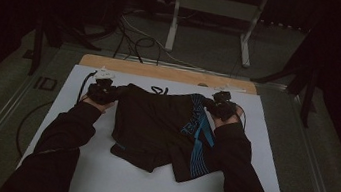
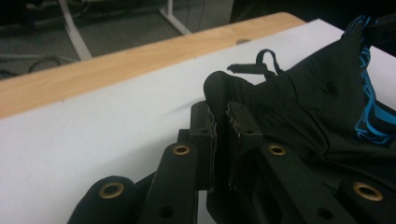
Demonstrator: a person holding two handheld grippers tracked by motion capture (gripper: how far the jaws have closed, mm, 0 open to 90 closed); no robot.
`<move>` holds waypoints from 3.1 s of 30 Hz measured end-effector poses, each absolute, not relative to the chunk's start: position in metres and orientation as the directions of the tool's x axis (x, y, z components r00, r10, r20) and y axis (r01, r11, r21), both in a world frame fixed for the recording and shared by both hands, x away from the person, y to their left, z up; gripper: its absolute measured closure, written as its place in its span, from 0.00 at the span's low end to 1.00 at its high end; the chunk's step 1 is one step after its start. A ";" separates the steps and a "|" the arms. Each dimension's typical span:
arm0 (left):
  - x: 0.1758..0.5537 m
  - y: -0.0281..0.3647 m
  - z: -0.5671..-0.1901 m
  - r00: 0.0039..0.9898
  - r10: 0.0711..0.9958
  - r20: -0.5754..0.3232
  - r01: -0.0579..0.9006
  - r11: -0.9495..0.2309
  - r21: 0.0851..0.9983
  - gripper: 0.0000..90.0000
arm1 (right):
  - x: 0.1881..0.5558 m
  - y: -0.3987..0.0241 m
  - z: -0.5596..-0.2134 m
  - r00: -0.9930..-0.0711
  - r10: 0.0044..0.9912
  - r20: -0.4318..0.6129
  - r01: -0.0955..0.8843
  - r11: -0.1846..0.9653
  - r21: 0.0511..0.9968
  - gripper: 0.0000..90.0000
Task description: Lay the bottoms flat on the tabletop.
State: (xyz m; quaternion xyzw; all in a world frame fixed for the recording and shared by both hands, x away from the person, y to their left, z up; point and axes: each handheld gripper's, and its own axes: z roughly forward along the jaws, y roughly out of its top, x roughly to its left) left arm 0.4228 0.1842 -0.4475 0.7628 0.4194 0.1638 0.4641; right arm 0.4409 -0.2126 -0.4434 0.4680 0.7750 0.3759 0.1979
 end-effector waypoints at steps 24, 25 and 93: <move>0.438 0.161 -0.452 0.647 0.732 -0.215 0.558 -0.262 0.788 0.25 | 0.447 -0.224 -0.445 -0.490 0.862 0.132 0.589 0.215 0.779 0.27; 0.438 0.161 -0.452 0.647 0.732 -0.215 0.558 -0.262 0.788 0.17 | 0.445 -0.224 -0.445 -0.503 0.854 0.132 0.575 0.216 0.789 0.26; 0.276 0.186 -0.504 0.900 0.431 0.067 0.284 -0.697 0.658 0.97 | 0.300 -0.249 -0.457 -0.689 0.711 0.141 0.470 0.290 0.834 0.15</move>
